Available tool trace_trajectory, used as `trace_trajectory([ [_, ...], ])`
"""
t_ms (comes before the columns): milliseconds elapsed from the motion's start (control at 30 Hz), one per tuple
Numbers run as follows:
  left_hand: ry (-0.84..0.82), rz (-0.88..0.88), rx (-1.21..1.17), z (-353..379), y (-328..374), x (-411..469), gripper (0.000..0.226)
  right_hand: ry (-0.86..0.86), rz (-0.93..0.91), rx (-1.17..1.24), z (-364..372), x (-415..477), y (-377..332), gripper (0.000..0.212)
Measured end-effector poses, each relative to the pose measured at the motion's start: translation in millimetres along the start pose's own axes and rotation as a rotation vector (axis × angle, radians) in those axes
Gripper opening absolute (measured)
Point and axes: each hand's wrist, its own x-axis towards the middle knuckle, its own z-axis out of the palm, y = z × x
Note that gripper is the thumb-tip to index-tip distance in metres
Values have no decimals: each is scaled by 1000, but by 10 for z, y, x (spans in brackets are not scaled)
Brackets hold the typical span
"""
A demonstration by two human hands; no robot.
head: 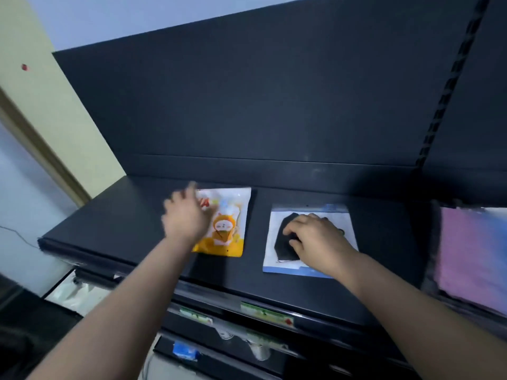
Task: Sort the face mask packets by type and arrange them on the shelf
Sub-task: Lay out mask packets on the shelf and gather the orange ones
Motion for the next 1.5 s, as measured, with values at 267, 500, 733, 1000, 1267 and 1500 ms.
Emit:
trace_trajectory([
  [267,-323,97,183,438,-73,135,74,-72,75,-90,303,424,-295,31],
  [500,-284,81,181,330,-203,326,73,-72,122,-96,272,494,-350,32],
  [733,-300,503,-111,413,800,18,46,51,266,-209,-67,41,127,30],
  [1000,-518,854,-283,601,2215,-911,40,168,647,-264,-613,-1217,1016,31],
  [1267,-633,1011,-377,743,3342,-2032,35,283,836,-259,-1123,-2415,1696,34],
  [1500,-649,1068,-402,767,4327,-2894,34,340,975,-294,-1669,-3424,2399,34],
])
